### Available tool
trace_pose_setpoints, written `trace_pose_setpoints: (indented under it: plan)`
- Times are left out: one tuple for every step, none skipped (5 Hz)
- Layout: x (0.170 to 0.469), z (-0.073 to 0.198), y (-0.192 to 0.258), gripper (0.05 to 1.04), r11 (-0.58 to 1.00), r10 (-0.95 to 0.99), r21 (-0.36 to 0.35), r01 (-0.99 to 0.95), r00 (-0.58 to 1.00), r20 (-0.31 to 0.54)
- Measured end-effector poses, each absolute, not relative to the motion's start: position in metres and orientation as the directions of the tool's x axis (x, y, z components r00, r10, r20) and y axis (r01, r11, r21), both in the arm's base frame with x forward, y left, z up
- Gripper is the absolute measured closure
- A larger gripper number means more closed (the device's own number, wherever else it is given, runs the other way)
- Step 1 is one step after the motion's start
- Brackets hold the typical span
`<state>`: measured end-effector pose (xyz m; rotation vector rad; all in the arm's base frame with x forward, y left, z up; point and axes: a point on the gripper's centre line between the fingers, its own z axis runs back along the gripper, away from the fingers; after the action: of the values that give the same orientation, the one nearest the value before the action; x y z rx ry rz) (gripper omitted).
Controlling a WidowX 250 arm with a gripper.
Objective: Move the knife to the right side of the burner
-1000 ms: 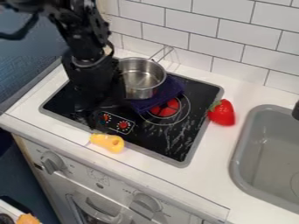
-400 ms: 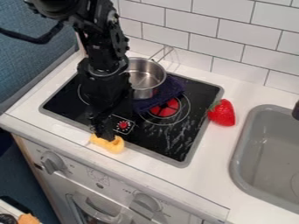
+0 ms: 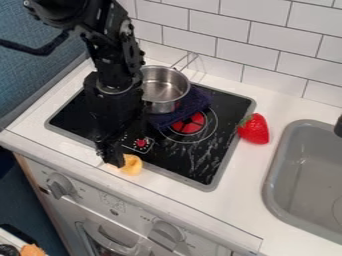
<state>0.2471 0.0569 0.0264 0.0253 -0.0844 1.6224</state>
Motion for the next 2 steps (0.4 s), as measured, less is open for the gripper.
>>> trace_pose_setpoints:
  plan:
    - [0.244,0.019,0.058,0.083,-0.059,0.995,-0.013,-0.998,-0.060,0.077]
    - [0.245,0.009,0.056,0.083,-0.063,0.994,0.016,-0.998,-0.061,0.091]
